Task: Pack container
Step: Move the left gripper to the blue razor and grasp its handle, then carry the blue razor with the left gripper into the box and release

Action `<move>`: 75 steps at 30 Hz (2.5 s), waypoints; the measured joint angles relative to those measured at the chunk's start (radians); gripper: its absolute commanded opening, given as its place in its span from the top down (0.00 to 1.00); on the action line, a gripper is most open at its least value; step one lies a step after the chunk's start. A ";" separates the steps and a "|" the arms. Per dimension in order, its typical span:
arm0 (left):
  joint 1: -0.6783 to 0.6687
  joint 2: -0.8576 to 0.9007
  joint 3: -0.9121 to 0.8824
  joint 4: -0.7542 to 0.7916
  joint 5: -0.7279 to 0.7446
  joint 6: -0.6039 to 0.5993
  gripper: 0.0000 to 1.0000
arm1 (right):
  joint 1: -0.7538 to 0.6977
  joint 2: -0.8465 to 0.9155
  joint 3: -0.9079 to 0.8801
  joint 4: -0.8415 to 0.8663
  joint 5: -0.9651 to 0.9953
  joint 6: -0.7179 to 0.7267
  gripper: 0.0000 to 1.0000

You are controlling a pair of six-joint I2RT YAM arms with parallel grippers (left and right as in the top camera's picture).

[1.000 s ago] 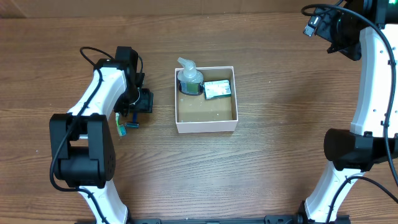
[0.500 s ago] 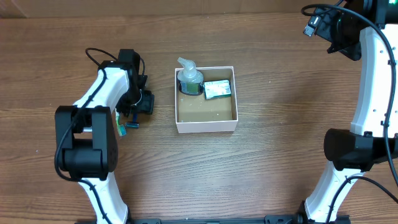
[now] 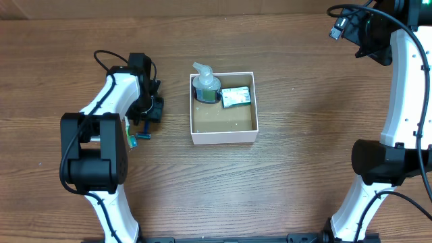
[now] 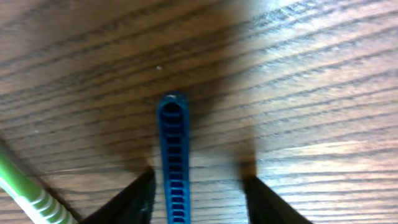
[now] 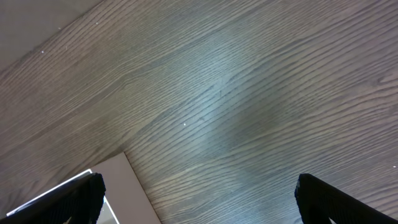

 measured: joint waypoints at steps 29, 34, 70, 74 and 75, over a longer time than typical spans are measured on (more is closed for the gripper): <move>0.026 -0.002 0.003 -0.079 0.003 -0.093 0.96 | 0.000 0.000 0.000 0.000 0.000 0.000 0.00; 0.026 0.031 0.137 -0.261 0.014 -0.097 0.96 | 0.000 0.000 0.000 0.000 0.000 0.000 0.00; -0.563 0.035 0.820 -0.620 0.092 0.482 0.82 | 0.000 0.000 0.000 0.000 0.000 0.000 0.00; -0.563 0.035 0.738 -0.625 0.089 0.562 0.81 | 0.000 0.000 0.000 0.000 0.000 0.000 0.00; -0.563 0.035 0.723 -0.623 0.088 0.572 0.80 | 0.000 0.000 0.000 0.000 0.000 0.000 0.00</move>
